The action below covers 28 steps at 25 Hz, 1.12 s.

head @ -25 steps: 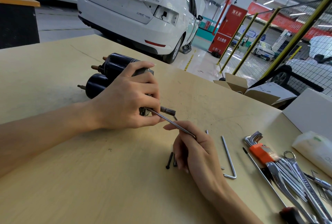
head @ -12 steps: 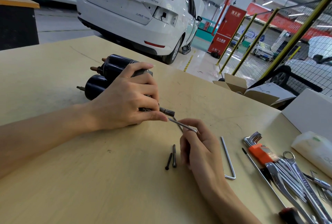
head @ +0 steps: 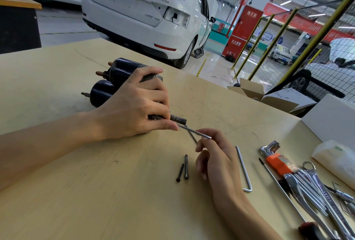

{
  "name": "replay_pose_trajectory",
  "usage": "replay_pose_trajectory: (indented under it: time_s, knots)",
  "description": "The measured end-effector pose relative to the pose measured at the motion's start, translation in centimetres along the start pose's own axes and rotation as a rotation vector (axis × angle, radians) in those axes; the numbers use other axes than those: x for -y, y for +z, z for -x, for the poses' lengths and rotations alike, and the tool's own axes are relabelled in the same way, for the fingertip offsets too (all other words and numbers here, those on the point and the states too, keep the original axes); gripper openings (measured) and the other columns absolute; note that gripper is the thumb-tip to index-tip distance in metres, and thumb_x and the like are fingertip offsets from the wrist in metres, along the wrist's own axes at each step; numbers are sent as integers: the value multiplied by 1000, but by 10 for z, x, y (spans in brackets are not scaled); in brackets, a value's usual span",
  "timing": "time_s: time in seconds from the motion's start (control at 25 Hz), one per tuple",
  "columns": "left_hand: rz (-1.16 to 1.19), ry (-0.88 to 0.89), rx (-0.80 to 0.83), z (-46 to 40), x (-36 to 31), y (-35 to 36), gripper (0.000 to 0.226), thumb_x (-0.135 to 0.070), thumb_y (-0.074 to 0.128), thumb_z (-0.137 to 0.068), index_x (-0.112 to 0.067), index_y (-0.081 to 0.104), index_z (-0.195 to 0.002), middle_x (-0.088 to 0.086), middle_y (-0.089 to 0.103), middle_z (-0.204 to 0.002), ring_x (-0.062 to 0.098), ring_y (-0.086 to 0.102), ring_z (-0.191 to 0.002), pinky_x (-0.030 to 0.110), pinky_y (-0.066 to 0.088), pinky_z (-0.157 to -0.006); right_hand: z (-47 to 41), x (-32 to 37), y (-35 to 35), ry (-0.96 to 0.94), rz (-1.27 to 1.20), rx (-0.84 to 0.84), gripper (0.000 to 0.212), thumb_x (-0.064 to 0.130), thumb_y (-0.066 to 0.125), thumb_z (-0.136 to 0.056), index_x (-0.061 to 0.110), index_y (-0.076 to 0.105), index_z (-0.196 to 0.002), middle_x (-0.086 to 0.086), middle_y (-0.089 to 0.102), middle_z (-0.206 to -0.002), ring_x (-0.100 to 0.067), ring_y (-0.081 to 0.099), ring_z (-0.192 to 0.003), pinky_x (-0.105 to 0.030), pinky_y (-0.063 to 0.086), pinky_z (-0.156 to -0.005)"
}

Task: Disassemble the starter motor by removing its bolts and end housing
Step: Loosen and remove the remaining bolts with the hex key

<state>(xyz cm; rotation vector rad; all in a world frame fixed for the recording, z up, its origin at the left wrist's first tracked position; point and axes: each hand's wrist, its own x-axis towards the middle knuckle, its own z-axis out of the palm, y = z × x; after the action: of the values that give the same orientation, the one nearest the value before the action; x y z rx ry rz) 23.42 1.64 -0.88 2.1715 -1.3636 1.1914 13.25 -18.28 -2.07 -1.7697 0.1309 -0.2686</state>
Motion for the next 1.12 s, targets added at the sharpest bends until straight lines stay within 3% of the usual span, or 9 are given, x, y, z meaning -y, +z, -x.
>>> replay_pose_trajectory:
  time_s: [0.2, 0.36, 0.56, 0.72, 0.92, 1.04, 1.12]
  knots:
    - [2, -9, 9, 0, 0, -1, 28, -48, 67, -90, -25, 75, -77, -13, 66, -79, 8, 57, -95, 48, 27, -116, 2, 1, 1, 22, -91, 51, 33, 24, 36, -105, 17, 67, -94, 0, 53, -56, -13, 42, -39, -21, 31, -35]
    - [-8, -11, 25, -1, -1, -3, 30, -48, 66, -91, -25, 76, -76, -12, 66, -78, 11, 61, -92, 50, 29, -114, 2, 3, 3, 42, -187, 144, 57, 52, 33, -96, 15, 70, -75, -4, 46, -51, -15, 39, -37, -23, 29, -35]
    - [0, -11, 37, 0, -1, -3, 30, -51, 65, -90, -27, 78, -76, -12, 66, -79, 10, 58, -95, 50, 29, -114, 0, 6, 3, 103, -291, 242, 72, 64, 22, -89, 13, 63, -60, -7, 42, -48, -17, 36, -37, -21, 27, -35]
    - [-23, -12, 18, 0, -1, -3, 30, -50, 69, -88, -26, 76, -73, -12, 65, -79, 10, 58, -95, 49, 29, -114, 6, 5, 4, -29, -99, 191, 51, 55, 41, -88, 16, 55, -59, -5, 44, -48, -18, 39, -38, -19, 31, -37]
    - [-7, -16, 1, -1, -3, -2, 36, -54, 66, -90, -24, 74, -73, -12, 65, -77, 11, 60, -93, 48, 29, -115, 7, 2, 3, -131, -11, 176, 40, 39, 45, -97, 8, 60, -76, -2, 49, -52, -11, 41, -38, -16, 33, -40]
    - [12, -9, 8, -1, -2, -3, 36, -53, 61, -93, -24, 75, -75, -12, 66, -78, 11, 60, -93, 48, 28, -115, 7, 2, 3, -121, -55, 197, 39, 46, 57, -94, 11, 63, -79, -2, 50, -59, -13, 41, -40, -18, 33, -40]
    - [20, -10, 6, -1, -2, -3, 35, -51, 61, -93, -24, 75, -77, -13, 66, -78, 11, 60, -93, 48, 27, -116, 8, 2, 2, -124, -106, 238, 34, 47, 54, -91, 16, 64, -81, -3, 51, -63, -17, 41, -42, -22, 32, -40]
